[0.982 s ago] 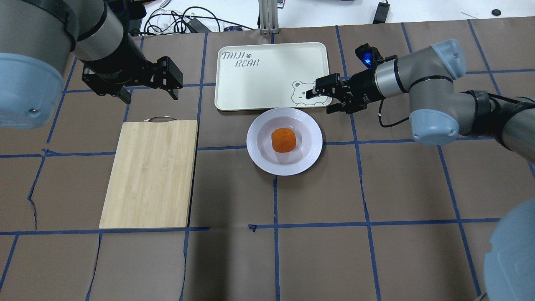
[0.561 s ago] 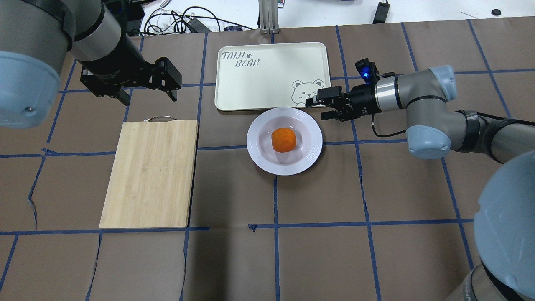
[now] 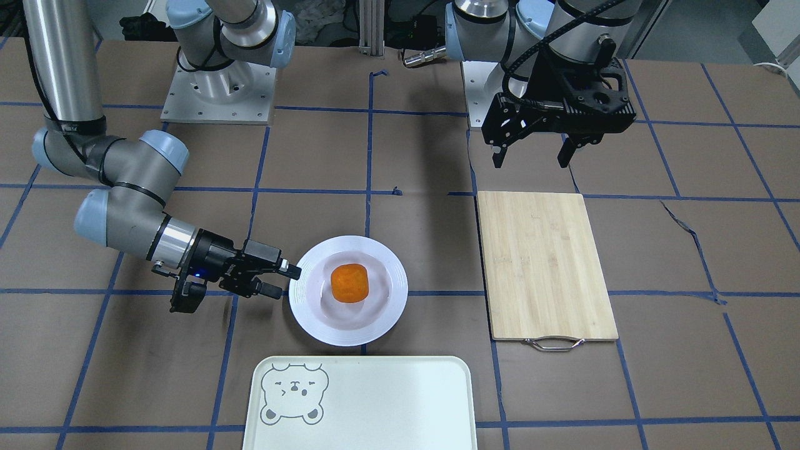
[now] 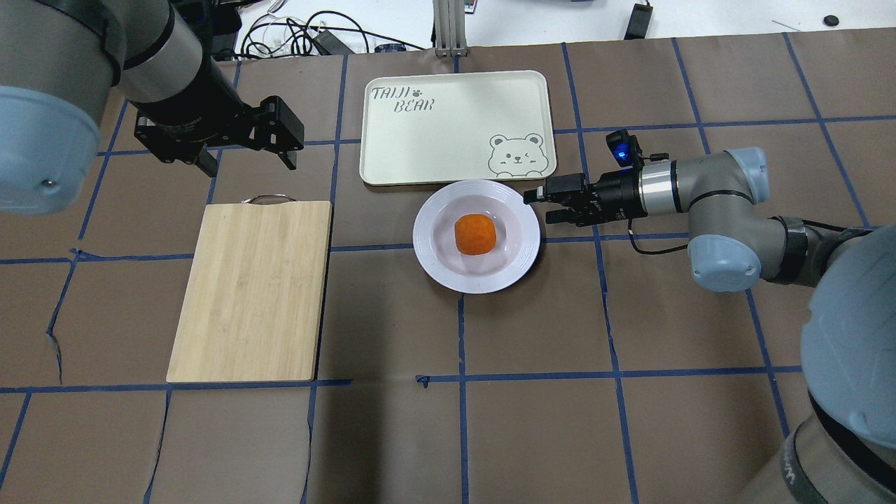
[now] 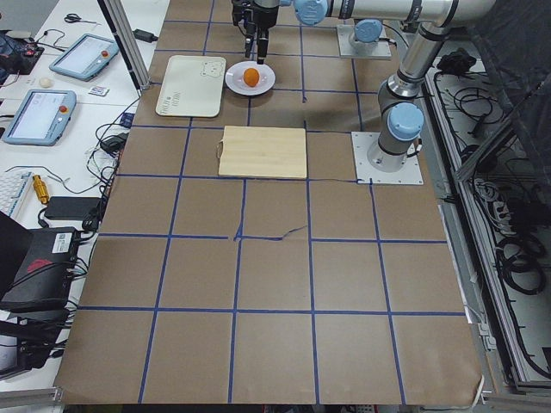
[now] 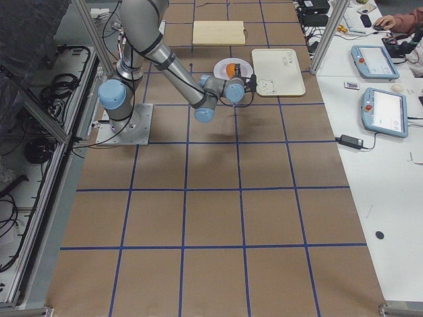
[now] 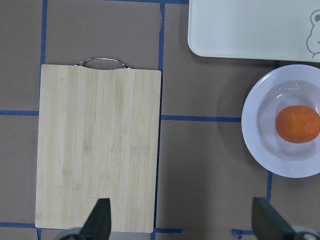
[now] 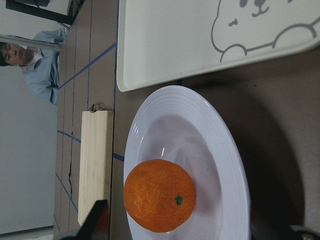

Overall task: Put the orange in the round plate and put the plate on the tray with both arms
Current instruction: 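Move the left gripper back while the right gripper reaches to the plate rim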

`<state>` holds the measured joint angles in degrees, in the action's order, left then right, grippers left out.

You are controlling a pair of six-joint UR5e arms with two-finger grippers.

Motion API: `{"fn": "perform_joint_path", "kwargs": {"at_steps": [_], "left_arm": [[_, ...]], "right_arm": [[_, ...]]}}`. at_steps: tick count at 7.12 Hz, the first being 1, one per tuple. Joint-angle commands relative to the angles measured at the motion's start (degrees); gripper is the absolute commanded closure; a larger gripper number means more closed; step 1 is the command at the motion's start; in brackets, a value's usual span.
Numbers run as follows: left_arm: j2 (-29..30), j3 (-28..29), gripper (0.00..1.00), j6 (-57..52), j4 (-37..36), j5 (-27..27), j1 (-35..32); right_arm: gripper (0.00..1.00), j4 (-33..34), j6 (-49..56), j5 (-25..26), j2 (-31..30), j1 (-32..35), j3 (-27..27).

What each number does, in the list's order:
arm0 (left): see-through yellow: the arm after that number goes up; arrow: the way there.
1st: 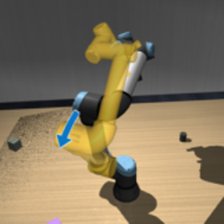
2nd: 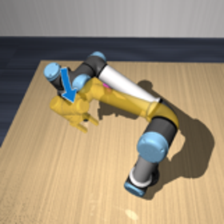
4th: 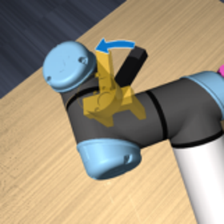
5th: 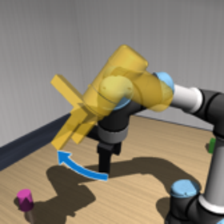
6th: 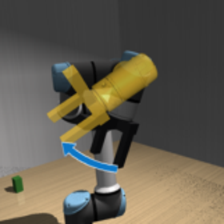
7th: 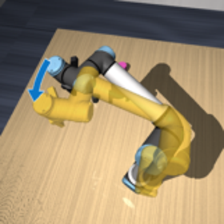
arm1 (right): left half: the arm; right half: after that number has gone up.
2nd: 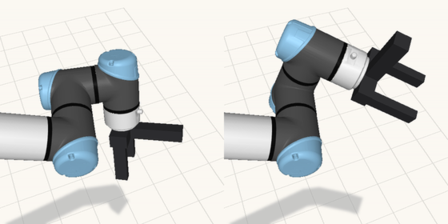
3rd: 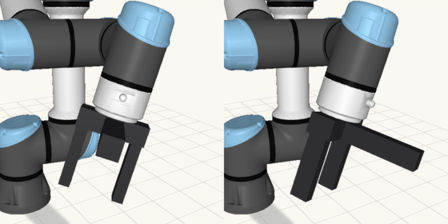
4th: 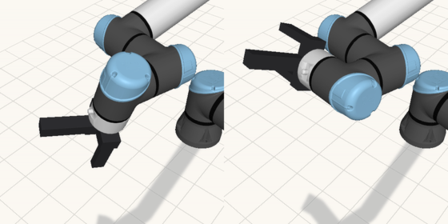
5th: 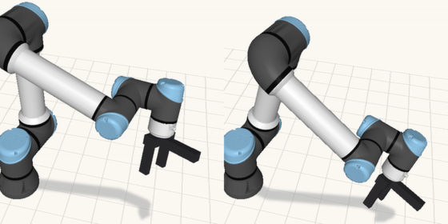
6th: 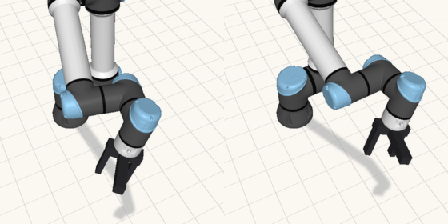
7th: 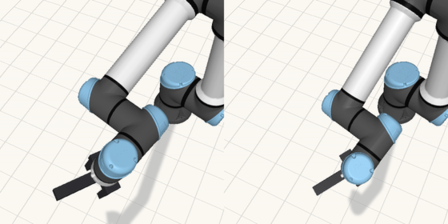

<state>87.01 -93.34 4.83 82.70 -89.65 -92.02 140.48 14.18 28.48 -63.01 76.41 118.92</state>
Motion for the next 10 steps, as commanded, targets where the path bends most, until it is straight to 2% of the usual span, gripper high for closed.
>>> {"fn": "perform_joint_path", "kwargs": {"at_steps": [1, 2, 4, 8, 9, 10], "left_arm": [[0.0, 0.0, 0.00, 0.0, 0.0, 0.1, 0.0], [0.0, 0.0, 0.00, 0.0, 0.0, 0.1, 0.0], [0.0, 0.0, 0.00, 0.0, 0.0, 0.0, 0.0], [0.0, 0.0, 0.00, 0.0, 0.0, 0.1, 0.2], [0.0, 0.1, 0.00, 0.0, -0.1, 0.2, 0.2], [0.0, 0.1, 0.00, 0.0, -0.1, 0.1, 0.2]], "right_arm": [[0.00, -0.3, 0.0, -1.9, 1.4, -0.2, 1.7], [0.00, -0.3, 0.0, -4.1, 2.8, -0.1, 2.9], [0.00, -0.3, -0.4, -3.3, 2.8, -0.1, 3.3], [0.14, -0.4, -1.3, -3.3, 3.2, 1.9, 4.0], [0.32, -0.4, -1.3, -3.3, 3.2, 1.9, 4.0], [0.58, -0.5, -1.3, -3.3, 3.2, 1.9, 4.0]]}}
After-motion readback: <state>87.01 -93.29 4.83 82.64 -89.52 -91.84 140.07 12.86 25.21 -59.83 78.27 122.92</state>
